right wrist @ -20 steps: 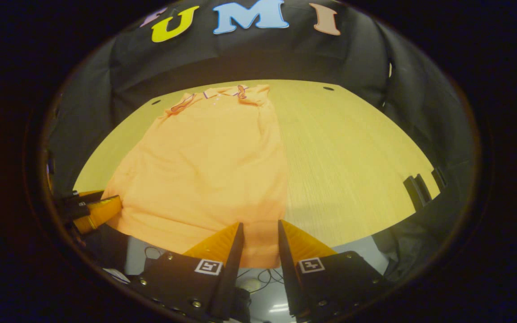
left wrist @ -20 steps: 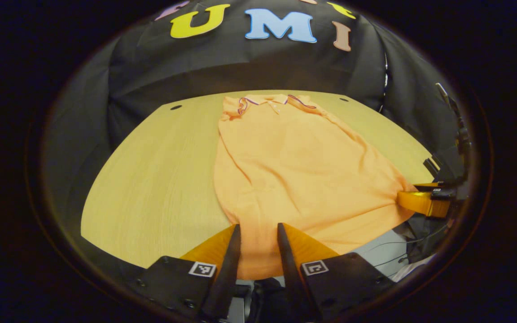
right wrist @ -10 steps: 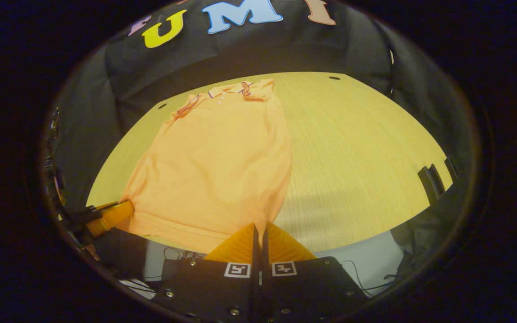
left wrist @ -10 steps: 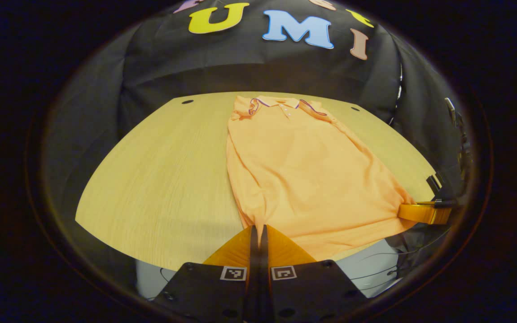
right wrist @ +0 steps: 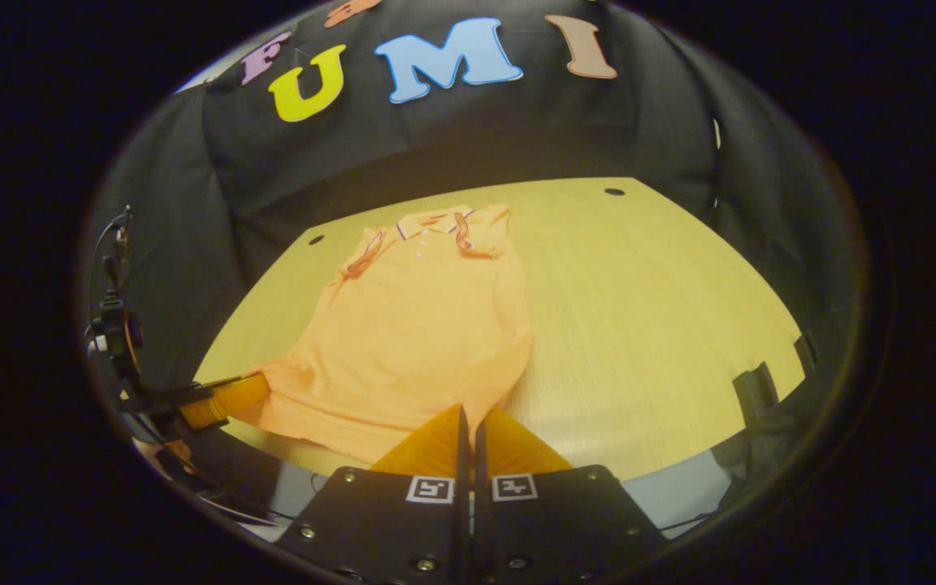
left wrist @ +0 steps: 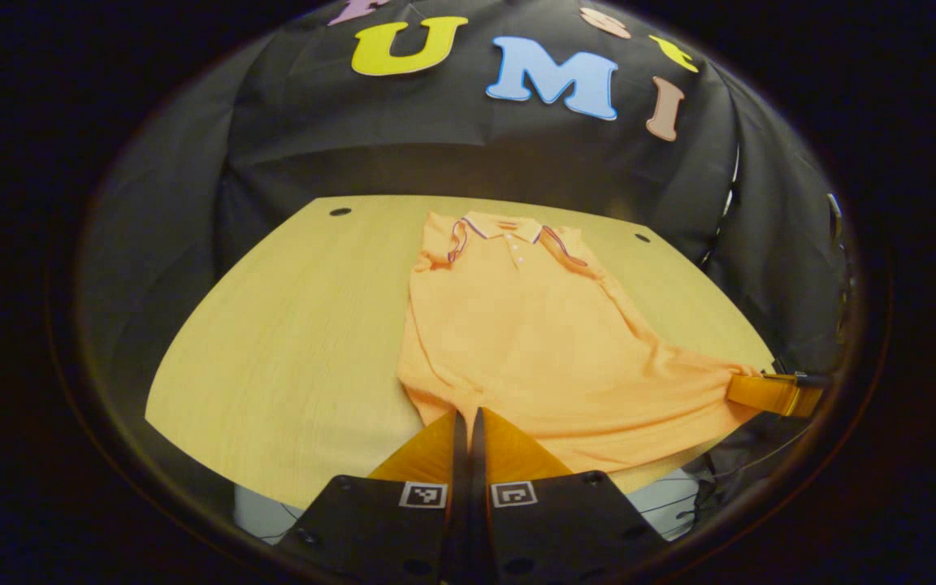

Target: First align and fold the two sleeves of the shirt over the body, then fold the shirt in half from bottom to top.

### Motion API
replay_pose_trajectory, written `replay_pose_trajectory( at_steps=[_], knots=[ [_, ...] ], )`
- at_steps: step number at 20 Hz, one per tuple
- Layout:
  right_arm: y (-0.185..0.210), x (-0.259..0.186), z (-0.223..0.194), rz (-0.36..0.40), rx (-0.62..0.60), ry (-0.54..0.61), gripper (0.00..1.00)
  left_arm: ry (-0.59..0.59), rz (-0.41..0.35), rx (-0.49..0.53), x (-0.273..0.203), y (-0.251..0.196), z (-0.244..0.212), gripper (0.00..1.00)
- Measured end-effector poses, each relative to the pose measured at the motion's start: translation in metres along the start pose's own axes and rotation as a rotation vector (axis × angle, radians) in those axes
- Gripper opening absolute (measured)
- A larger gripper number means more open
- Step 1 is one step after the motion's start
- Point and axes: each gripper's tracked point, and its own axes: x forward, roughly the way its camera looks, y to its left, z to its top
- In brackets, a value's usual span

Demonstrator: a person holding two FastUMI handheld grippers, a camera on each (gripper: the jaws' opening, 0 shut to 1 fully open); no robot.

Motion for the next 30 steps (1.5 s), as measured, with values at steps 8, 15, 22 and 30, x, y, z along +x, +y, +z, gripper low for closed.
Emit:
replay_pose_trajectory(
  at_steps=[8, 15, 22, 30],
  knots=[
    [0.000, 0.020, 0.085, -0.034, -0.053, -0.086, 0.03, -0.079, -0.053, -0.021, 0.037, -0.005, 0.086, 0.06],
    [0.003, 0.057, 0.148, -0.060, -0.047, -0.119, 0.03, -0.118, -0.094, -0.064, 0.081, 0.005, 0.154, 0.06],
    [0.012, 0.097, 0.206, -0.101, 0.000, -0.139, 0.03, -0.135, -0.151, -0.102, 0.135, 0.018, 0.220, 0.07],
    [0.011, 0.154, 0.258, -0.172, -0.010, -0.135, 0.03, -0.164, -0.206, -0.053, 0.196, 0.026, 0.275, 0.06]
  ],
)
